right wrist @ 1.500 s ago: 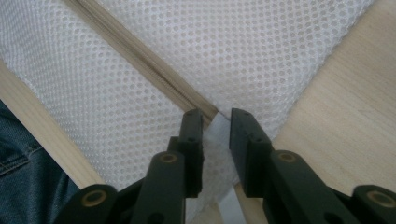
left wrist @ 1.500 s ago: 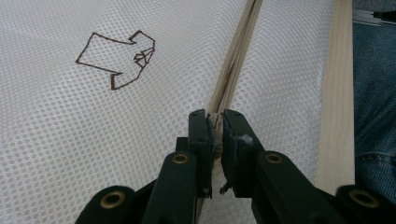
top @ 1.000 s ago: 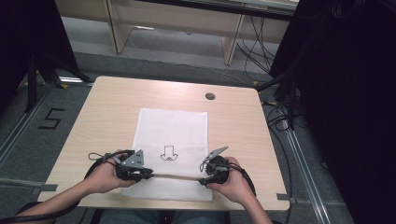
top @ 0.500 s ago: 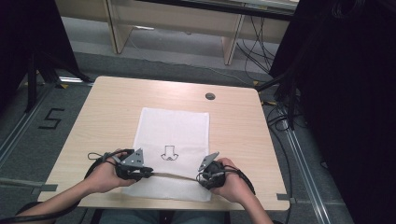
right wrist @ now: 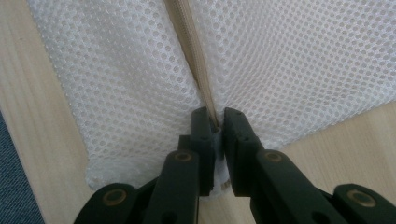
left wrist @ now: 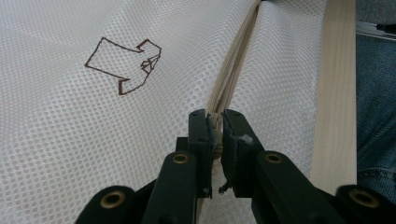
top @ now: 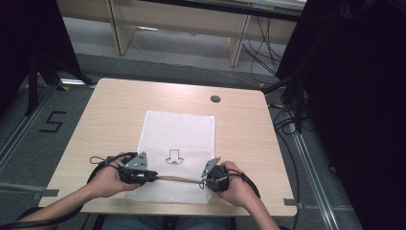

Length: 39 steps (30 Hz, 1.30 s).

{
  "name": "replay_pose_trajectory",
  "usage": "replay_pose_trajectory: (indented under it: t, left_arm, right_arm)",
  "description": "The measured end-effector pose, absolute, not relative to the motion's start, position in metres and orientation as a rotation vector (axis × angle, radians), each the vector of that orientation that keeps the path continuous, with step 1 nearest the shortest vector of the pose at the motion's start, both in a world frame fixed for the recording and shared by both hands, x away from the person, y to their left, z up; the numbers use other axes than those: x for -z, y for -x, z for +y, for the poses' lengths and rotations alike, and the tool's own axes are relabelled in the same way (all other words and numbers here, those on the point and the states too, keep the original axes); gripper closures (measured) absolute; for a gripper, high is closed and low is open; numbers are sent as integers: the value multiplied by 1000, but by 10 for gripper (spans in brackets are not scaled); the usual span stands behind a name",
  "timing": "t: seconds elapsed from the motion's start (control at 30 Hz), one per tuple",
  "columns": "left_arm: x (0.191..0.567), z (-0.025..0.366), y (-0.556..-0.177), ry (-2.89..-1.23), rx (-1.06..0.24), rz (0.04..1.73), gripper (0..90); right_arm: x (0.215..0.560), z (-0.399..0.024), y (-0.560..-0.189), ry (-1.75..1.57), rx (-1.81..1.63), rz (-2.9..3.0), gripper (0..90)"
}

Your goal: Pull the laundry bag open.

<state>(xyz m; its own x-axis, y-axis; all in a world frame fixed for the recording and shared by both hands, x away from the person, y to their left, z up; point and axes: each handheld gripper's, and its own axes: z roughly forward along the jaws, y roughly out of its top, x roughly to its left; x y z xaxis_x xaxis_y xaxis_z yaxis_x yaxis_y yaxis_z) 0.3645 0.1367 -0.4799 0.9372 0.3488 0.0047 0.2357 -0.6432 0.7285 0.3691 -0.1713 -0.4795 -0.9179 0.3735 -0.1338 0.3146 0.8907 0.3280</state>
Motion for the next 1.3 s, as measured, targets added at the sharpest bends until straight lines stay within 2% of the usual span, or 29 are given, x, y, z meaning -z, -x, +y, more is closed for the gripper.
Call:
replay_pose_trajectory:
  t: [0.23, 0.37, 0.57, 1.03, 1.13, 1.2, 1.23, 1.3]
  left_arm:
    - [480, 142, -363, -2363, -207, 372, 822]
    - [481, 151, -364, -2327, -180, 428, 821]
    - [482, 154, -363, -2362, -208, 416, 821]
    - [482, 159, -362, -2344, -186, 439, 821]
    - [480, 167, -365, -2438, -231, 379, 822]
    - [484, 171, -362, -2352, -189, 471, 822]
    - [483, 176, -363, -2380, -206, 454, 821]
    - [484, 177, -360, -2325, -194, 496, 821]
  right_arm:
    - [479, -171, -368, -543, -438, 2868, 851]
    - [479, -173, -369, -549, -449, 2873, 852]
    - [480, -173, -368, -554, -452, 2865, 851]
    - [479, -175, -369, -568, -465, 2872, 851]
    - [479, -176, -369, -566, -473, 2874, 851]
    - [480, -176, -369, -570, -477, 2874, 851]
    - [479, -176, -369, -571, -475, 2875, 851]
    - [479, -176, -370, -572, -469, 2876, 851]
